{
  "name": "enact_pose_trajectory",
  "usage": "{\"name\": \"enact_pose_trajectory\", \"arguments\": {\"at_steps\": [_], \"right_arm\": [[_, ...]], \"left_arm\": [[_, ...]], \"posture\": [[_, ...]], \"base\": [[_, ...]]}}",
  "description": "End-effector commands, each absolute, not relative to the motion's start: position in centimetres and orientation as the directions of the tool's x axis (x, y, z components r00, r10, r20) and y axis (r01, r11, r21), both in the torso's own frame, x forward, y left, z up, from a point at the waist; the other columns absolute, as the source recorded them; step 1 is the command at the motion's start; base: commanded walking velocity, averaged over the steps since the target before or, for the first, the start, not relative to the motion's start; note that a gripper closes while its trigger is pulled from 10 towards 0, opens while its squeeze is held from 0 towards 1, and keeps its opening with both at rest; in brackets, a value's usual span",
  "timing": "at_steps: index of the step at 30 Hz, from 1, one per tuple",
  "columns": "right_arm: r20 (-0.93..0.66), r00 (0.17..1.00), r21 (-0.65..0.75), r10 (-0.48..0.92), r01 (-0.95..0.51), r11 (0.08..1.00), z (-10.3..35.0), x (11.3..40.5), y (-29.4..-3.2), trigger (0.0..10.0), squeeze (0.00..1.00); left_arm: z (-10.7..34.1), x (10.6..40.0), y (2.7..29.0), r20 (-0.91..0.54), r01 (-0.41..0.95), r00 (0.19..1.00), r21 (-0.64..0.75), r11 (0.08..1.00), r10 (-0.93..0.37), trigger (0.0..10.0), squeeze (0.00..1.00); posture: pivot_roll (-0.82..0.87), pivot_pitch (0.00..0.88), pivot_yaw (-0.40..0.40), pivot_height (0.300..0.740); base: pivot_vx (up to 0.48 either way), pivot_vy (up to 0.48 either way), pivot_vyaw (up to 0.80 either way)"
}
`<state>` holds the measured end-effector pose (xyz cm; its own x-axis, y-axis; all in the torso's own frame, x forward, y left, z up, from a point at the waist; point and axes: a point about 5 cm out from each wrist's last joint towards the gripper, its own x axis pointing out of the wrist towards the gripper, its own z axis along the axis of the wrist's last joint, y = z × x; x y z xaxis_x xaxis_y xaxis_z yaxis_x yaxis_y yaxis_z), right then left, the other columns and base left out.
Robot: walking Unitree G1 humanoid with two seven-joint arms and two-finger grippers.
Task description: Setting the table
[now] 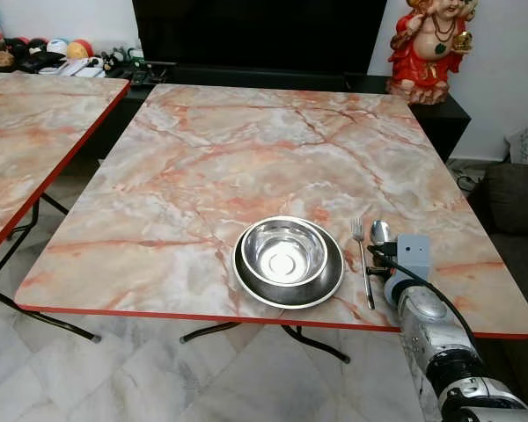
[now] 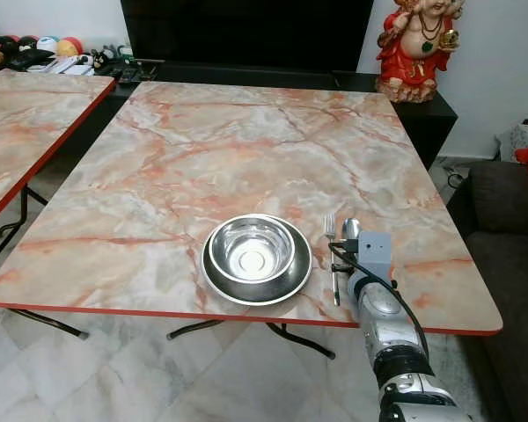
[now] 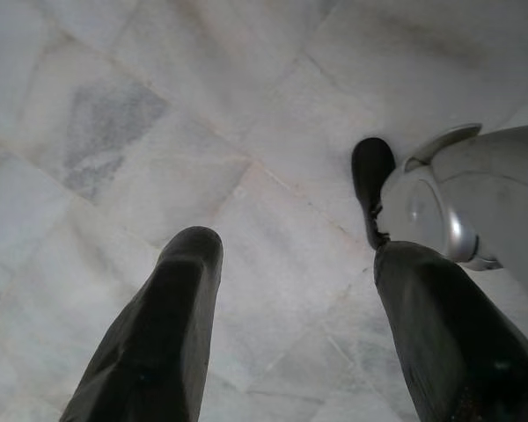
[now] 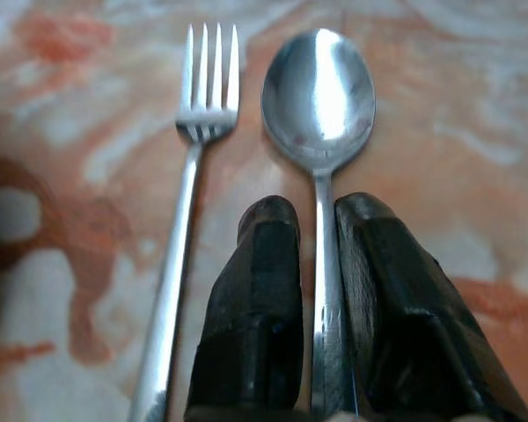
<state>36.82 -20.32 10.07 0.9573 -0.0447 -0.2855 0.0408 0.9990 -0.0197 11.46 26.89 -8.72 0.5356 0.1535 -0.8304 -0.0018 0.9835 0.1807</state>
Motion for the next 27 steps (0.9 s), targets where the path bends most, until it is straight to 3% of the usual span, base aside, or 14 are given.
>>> {"name": "enact_pose_trajectory", "arguments": {"at_steps": [1, 9, 15, 27], "right_arm": [[-0.239, 0.97, -0.004, -0.048, 0.049, 0.999, 10.8, 37.0, -20.4, 10.0, 0.0], [-0.104, 0.993, -0.031, -0.064, 0.061, 0.998, 13.0, 37.4, -20.6, 10.0, 0.0], [0.006, 0.995, -0.1, -0.1, 0.1, 0.99, 14.6, 37.1, -21.4, 10.0, 0.0], [0.224, 0.972, -0.014, -0.075, 0.08, 0.997, 16.1, 34.7, -20.7, 10.0, 0.0]], "left_arm": [[-9.0, 10.5, 27.1, -0.849, 0.014, 0.508, 0.178, 0.984, 0.146, 10.0, 0.0], [-8.6, 11.1, 27.6, -0.844, 0.008, 0.513, 0.187, 0.982, 0.157, 10.0, 0.0], [-8.3, 13.3, 26.9, -0.827, 0.003, 0.541, 0.187, 0.982, 0.155, 10.0, 0.0], [-8.4, 13.7, 26.3, -0.826, -0.01, 0.54, 0.184, 0.983, 0.16, 10.0, 0.0]], "posture": [[0.07, 0.113, -0.026, 0.74], [0.07, 0.096, -0.025, 0.74], [0.08, 0.073, -0.028, 0.74], [0.08, 0.027, -0.033, 0.74]], "base": [[0.0, 0.0, 0.0], [0.0, 0.0, 0.0], [0.0, 0.0, 0.0], [0.0, 0.0, 0.0]]}}
